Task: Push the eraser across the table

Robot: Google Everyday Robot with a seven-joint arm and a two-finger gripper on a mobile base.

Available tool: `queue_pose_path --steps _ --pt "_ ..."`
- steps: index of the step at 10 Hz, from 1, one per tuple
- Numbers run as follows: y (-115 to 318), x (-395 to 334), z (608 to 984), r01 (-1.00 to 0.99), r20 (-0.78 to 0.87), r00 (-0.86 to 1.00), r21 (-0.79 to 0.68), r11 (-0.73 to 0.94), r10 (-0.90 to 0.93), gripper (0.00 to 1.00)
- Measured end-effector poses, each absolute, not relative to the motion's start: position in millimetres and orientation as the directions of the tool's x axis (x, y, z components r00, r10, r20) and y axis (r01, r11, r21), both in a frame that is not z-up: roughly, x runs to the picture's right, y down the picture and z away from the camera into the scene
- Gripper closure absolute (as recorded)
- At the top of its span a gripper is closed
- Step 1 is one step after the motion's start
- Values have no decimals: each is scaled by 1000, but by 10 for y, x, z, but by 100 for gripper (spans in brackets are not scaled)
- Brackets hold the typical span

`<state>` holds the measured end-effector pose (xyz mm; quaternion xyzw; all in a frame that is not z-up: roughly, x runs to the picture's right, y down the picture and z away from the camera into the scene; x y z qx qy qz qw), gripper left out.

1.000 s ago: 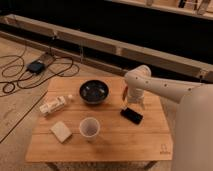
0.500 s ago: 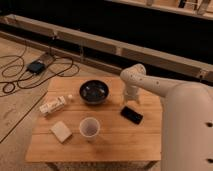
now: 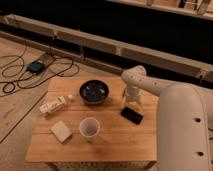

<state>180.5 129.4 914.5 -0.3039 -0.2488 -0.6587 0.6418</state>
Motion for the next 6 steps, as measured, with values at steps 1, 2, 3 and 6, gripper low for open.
queue_pose_path --steps 1,2,3,6 --pt "1336 1878 9110 996 726 20 -76 -50 -687 29" --pt "1368 1949 9063 995 729 35 -91 -46 -683 29" --pt "1399 1997 9026 994 732 47 -102 -42 -680 29" --pt "1532 2164 8831 989 735 100 -147 -14 -671 29"
